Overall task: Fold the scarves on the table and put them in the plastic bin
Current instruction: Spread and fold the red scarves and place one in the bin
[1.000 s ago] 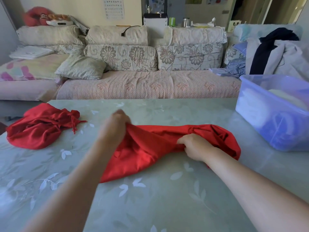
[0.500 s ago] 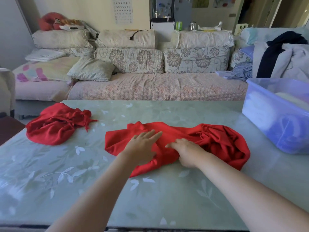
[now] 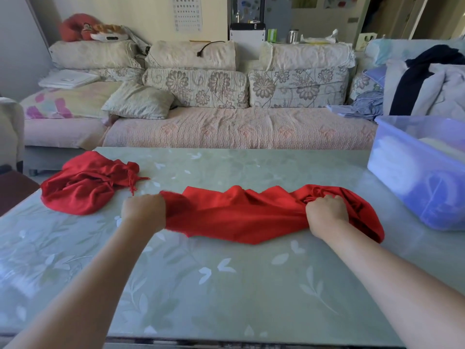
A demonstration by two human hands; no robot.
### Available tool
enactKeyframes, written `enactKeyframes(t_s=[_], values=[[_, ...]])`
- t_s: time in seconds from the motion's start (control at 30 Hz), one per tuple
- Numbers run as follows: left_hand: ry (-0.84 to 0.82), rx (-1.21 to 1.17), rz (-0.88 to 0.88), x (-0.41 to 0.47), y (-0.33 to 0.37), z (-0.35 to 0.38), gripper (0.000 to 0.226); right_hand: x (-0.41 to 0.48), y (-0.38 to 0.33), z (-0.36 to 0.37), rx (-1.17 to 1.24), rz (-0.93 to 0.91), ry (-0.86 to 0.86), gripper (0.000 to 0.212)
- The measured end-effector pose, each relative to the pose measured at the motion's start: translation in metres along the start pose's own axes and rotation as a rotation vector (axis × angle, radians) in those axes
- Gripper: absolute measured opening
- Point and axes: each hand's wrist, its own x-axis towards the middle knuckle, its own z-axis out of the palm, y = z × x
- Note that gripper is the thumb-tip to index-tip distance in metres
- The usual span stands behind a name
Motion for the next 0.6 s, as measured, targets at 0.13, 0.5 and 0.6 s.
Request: enactKeyframes(t_s=[0.13,0.5,0.6], values=[[-0.028,0.039,-0.088,-0.01,0.007,-0.001,0.037,-0.008,-0.024,-0.006,0.08,-0.246,0.064,0.043],[-0.116,-0.165,0.582,-0.024,0.095,-0.002,0.038,-0.026,-0.036,-0.024,1.088,-0.459,-0.069,0.013],[0.023,-0.15,0.444,-0.019,0.111,-0.014,0.044,-0.018,-0.007,-0.01,0.821,-0.211,0.317,0.029]])
